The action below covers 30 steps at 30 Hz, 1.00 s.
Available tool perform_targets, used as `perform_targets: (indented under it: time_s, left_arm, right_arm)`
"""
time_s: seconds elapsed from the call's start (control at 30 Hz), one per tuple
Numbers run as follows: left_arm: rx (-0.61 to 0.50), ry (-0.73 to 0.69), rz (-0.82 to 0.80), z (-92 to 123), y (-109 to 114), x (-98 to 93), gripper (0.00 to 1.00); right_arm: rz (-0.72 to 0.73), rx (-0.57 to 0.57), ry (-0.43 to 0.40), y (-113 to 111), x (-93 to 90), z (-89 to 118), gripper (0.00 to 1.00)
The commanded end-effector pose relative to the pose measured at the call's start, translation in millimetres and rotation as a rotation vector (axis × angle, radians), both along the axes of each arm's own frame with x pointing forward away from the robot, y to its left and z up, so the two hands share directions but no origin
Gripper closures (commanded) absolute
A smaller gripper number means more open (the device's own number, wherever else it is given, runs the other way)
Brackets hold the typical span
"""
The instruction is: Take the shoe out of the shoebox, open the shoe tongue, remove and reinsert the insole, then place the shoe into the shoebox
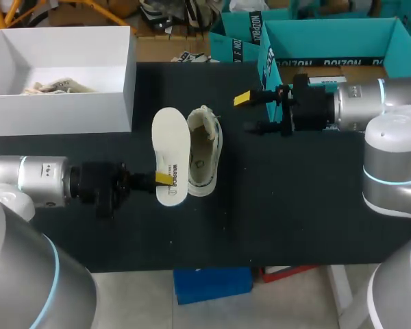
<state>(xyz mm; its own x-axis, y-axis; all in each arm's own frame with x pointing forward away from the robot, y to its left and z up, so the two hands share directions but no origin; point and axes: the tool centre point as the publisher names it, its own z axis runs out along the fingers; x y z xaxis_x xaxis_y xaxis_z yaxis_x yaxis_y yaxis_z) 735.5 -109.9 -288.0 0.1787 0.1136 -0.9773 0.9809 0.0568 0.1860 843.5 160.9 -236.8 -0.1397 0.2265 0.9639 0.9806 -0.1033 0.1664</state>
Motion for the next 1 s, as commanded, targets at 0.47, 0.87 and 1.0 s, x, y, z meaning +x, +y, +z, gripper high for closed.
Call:
perform_targets:
  time_s: [0.47,0.87,1.0]
  left_arm:
    - [0.0,-0.029,-0.018,-17.9,-9.8,14.6,1.0]
    - [-0.006,-0.028,-0.02,-17.2,-11.6,13.5,1.0]
    - [-0.01,-0.024,-0.012,-17.3,-11.5,14.1,1.0]
  right_arm:
    - [0.043,0.018,0.023,40.1,-5.2,-41.3,0.0]
    - [0.084,0.024,0.024,66.5,-10.9,-49.9,0.0]
    - [0.104,0.022,0.028,75.5,-12.3,-51.8,0.0]
